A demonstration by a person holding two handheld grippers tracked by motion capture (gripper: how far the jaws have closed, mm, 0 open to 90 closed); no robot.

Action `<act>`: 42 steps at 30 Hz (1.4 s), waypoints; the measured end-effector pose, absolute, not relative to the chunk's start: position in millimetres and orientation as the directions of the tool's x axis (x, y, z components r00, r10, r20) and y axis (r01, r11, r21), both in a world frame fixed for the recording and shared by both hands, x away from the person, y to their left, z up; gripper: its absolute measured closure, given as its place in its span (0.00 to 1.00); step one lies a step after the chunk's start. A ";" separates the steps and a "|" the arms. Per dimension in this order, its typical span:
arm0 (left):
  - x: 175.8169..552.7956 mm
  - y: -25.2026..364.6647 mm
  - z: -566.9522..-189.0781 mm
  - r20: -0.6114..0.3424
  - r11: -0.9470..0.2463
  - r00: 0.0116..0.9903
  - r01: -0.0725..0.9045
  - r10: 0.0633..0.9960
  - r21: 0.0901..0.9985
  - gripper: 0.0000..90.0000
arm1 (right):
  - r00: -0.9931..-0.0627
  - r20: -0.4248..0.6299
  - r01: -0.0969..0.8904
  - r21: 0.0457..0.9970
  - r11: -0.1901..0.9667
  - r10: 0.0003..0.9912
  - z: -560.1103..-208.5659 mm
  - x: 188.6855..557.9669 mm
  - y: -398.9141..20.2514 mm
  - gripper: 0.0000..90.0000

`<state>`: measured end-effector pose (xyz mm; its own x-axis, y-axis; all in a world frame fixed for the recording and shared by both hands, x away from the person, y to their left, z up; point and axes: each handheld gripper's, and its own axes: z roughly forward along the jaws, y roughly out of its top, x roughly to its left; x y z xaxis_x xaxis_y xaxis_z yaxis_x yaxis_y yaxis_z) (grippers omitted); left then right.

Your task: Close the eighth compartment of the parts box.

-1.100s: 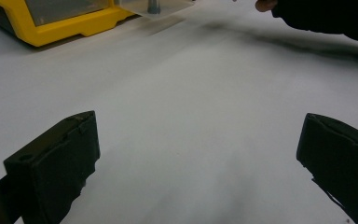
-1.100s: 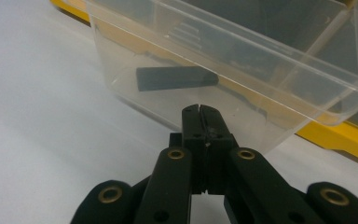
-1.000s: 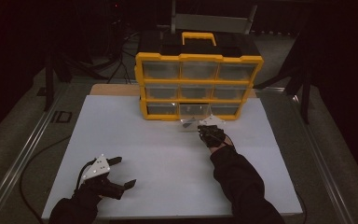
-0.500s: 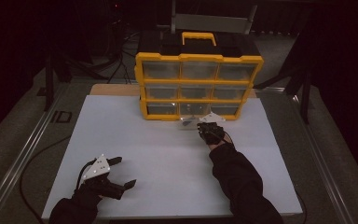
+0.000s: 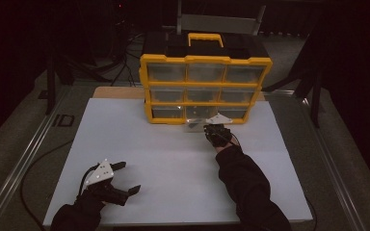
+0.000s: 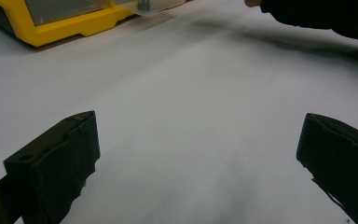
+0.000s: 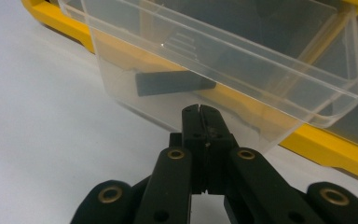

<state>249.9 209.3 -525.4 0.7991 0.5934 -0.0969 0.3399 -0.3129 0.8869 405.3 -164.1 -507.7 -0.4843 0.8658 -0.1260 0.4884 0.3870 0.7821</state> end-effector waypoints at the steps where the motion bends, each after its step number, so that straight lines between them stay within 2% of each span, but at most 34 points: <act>1: 249.9 209.3 -525.4 -0.097 -0.313 0.799 0.340 0.594 0.887 0.00 | -0.485 -0.129 0.488 0.780 0.390 0.865 -507.6 405.6 -163.7 1.00; 42: 249.9 209.4 -525.6 -0.095 -0.315 0.798 0.341 0.595 0.886 0.00 | -0.454 -0.176 0.483 0.775 0.407 0.873 -502.0 425.1 -157.8 1.00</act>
<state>249.9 209.4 -525.6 0.7982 0.5948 -0.0954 0.3407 -0.3150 0.8858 425.1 -157.8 -502.0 -0.4544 0.8733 -0.1760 0.4830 0.4075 0.7751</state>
